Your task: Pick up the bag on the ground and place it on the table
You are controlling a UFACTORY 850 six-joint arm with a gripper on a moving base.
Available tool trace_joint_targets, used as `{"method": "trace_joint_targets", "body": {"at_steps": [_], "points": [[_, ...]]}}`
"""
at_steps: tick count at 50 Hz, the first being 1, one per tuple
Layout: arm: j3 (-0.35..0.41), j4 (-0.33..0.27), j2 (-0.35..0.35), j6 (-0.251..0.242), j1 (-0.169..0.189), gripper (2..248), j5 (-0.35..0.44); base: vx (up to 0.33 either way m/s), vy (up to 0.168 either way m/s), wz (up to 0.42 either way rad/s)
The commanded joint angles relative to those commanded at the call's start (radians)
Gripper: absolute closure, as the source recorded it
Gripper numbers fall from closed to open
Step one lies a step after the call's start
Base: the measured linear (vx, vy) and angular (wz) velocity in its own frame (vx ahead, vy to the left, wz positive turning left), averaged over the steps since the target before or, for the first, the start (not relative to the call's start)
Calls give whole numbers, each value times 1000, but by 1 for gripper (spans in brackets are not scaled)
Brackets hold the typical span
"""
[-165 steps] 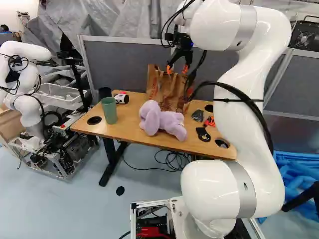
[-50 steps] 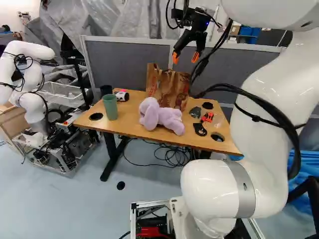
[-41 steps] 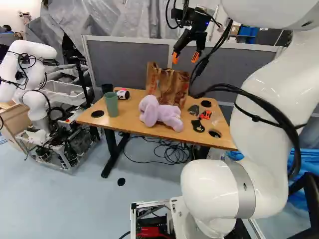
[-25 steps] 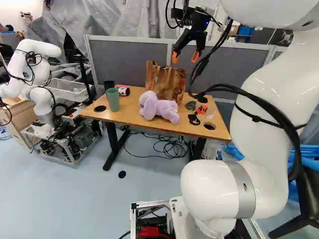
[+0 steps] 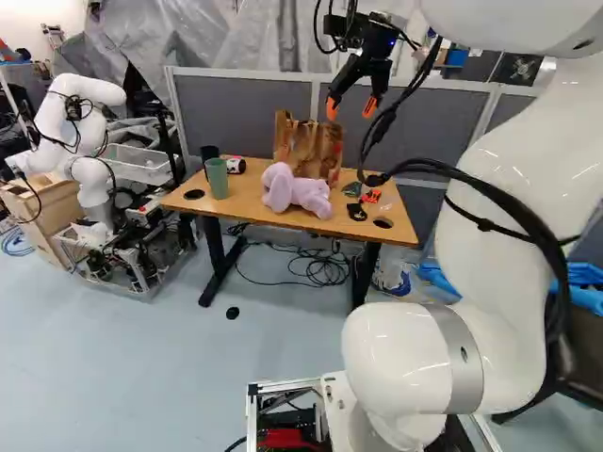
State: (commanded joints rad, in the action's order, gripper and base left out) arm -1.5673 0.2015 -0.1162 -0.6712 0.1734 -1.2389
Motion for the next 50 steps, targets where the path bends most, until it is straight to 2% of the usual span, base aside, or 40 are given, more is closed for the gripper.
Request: {"method": "trace_joint_targets", "body": {"at_steps": [25, 50], "points": [[40, -5, 11, 18, -5, 3, 57, 6, 2, 2], [129, -18, 34, 58, -15, 3, 183, 0, 0, 0]]}}
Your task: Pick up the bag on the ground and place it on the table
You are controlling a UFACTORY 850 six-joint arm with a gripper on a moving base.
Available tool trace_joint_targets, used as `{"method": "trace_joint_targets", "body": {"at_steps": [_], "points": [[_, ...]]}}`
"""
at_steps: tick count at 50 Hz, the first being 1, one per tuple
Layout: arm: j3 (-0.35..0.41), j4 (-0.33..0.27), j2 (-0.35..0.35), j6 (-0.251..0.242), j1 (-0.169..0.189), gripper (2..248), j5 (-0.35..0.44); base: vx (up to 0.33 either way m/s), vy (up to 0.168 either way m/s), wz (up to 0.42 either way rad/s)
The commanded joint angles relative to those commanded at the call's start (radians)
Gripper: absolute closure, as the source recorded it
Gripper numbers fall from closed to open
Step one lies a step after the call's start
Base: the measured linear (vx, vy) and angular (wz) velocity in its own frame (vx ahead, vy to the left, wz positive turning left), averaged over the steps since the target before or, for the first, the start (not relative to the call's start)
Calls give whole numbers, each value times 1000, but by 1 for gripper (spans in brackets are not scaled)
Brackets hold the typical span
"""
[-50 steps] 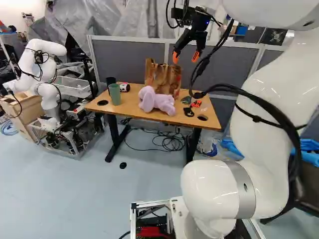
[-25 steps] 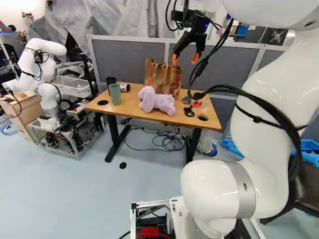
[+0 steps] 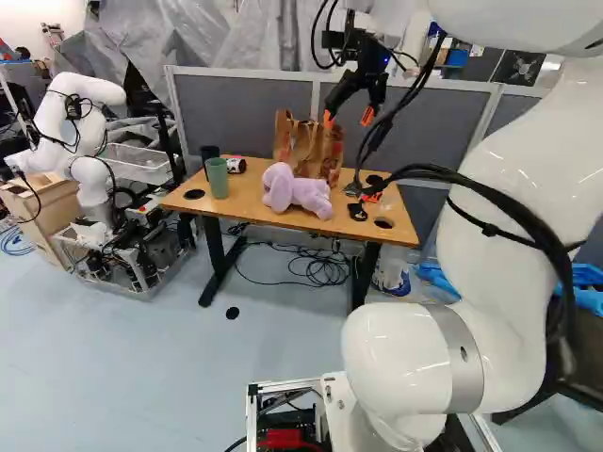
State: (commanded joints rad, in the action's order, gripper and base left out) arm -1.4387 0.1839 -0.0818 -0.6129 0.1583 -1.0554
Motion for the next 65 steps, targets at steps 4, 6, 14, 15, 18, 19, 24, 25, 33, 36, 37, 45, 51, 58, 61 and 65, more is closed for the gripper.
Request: {"method": "trace_joint_targets", "body": {"at_steps": [4, 6, 14, 15, 18, 19, 24, 25, 33, 36, 37, 45, 51, 58, 61, 65], "points": [[19, -3, 5, 8, -2, 3, 27, 0, 0, 0], [29, -4, 8, 13, -3, 3, 41, 0, 0, 0], [72, -10, 19, 33, -8, 3, 103, 0, 0, 0], [78, -11, 21, 35, -9, 3, 111, 0, 0, 0], [95, -13, 25, 43, -11, 3, 136, 0, 0, 0], [101, -14, 27, 46, -12, 3, 145, 0, 0, 0], [132, -18, 35, 60, -16, 3, 189, 0, 0, 0], [139, -19, 37, 63, -16, 3, 198, 0, 0, 0], [193, -26, 52, 88, -23, 3, 276, 0, 0, 0], [215, -29, 57, 98, -25, 3, 307, 0, 0, 0], [223, -30, 59, 101, -26, 3, 318, 0, 0, 0], [285, -39, 76, 129, -33, 3, 406, 0, 0, 0], [334, -46, 89, 152, -39, 3, 477, 0, 0, 0], [396, -54, 106, 180, -46, 3, 565, 0, 0, 0], [424, -58, 113, 192, -50, 3, 605, 0, 0, 0], [464, -63, 124, 210, -54, 3, 661, 0, 0, 0]]}}
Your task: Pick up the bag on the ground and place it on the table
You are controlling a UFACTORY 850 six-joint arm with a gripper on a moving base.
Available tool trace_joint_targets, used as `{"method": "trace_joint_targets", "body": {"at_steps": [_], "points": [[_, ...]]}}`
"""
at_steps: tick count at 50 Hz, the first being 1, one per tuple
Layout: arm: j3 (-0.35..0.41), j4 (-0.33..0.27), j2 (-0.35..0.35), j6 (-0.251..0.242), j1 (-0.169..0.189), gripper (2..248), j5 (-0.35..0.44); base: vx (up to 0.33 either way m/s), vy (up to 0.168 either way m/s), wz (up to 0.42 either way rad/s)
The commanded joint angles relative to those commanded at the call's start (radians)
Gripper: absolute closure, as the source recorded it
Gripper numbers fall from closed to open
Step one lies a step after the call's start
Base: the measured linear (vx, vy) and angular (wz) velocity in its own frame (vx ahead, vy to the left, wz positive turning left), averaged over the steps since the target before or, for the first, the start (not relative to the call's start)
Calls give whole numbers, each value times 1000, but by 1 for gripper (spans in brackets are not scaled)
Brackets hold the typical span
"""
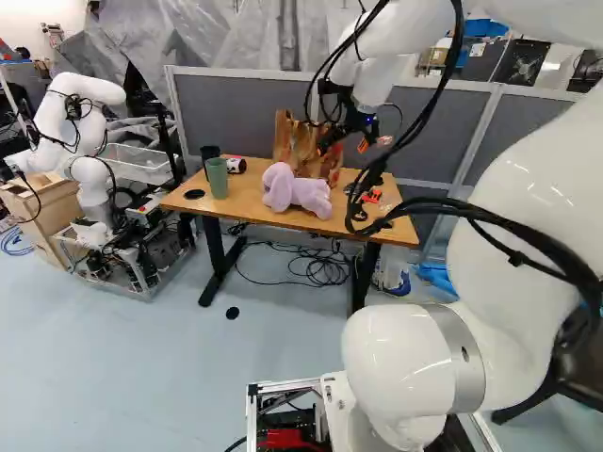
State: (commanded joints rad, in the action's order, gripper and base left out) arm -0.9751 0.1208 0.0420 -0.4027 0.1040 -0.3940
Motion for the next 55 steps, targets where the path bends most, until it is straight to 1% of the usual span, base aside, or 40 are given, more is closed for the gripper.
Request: {"method": "trace_joint_targets", "body": {"at_steps": [34, 45, 55], "points": [[331, -45, 89, 150, -39, 3, 473, 0, 0, 0], [433, -59, 116, 196, -51, 3, 617, 0, 0, 0], [512, -70, 137, 232, -60, 3, 730, 0, 0, 0]]}}
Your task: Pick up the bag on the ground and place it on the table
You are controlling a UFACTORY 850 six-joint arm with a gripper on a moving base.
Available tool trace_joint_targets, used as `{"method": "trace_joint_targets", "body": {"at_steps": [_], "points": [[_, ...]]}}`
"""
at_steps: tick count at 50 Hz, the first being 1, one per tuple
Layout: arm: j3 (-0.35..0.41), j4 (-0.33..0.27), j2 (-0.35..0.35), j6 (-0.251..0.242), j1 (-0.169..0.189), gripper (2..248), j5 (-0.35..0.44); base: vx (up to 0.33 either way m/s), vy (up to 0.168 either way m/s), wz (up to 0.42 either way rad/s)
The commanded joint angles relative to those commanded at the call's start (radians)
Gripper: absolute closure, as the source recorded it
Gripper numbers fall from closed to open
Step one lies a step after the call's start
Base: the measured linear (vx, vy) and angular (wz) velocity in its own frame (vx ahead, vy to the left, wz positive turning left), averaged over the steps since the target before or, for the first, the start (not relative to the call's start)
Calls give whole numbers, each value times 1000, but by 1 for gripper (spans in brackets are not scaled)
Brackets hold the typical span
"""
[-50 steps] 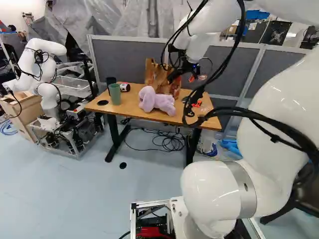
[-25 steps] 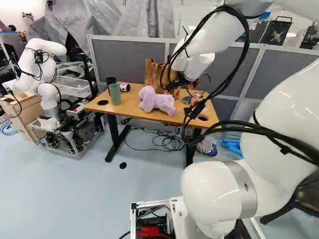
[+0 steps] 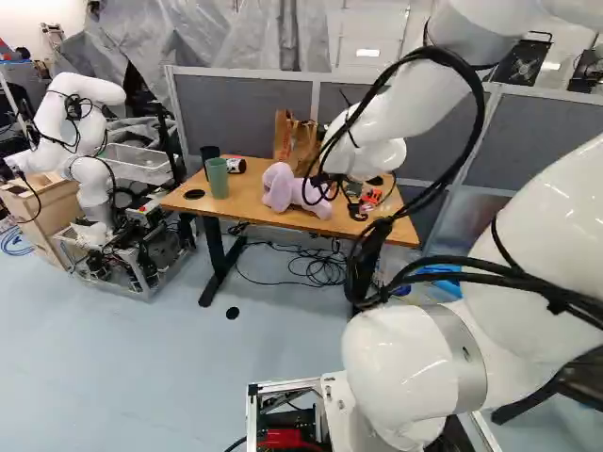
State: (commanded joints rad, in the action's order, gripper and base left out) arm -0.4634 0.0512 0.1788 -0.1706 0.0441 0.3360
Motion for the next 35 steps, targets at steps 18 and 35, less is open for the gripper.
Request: {"method": "trace_joint_targets", "body": {"at_steps": [18, 35], "points": [[125, -17, 34, 57, -15, 3, 179, 0, 0, 0], [221, -30, 59, 100, -26, 3, 315, 0, 0, 0]]}}
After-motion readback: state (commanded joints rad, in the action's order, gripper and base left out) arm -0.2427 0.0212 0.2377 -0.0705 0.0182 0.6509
